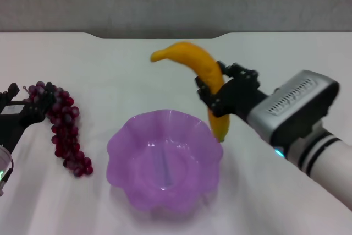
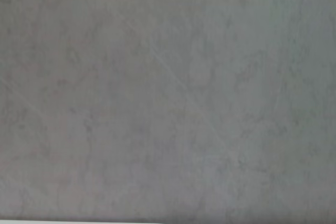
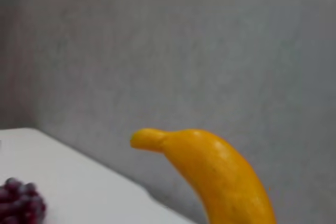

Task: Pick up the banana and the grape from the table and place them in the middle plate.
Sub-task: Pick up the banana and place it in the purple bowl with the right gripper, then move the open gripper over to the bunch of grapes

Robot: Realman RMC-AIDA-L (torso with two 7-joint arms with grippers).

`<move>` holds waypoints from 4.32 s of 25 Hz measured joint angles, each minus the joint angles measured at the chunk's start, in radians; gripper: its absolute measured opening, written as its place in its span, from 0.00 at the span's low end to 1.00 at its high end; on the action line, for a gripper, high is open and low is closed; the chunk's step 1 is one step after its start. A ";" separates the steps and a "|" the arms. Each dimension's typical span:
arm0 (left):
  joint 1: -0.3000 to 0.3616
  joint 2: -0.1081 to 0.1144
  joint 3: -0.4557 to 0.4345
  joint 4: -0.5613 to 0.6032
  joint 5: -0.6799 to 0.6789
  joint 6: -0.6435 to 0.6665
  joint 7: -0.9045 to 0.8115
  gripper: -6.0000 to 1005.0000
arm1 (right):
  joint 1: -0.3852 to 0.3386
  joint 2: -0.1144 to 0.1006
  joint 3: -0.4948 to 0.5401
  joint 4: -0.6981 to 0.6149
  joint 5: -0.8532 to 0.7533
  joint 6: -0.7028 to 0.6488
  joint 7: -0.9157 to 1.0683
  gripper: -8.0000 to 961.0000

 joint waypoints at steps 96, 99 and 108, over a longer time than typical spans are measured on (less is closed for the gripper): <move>-0.025 -0.004 0.000 0.003 0.002 -0.027 -0.007 0.88 | 0.529 0.015 0.109 -0.258 0.467 0.770 -0.157 0.94; -0.024 -0.004 0.000 0.002 0.002 -0.027 -0.008 0.88 | 0.472 0.012 0.126 -0.229 0.464 0.719 -0.187 0.94; -0.020 -0.003 0.000 0.000 0.002 -0.027 -0.008 0.88 | 0.287 0.012 0.185 -0.221 0.463 0.509 -0.269 0.93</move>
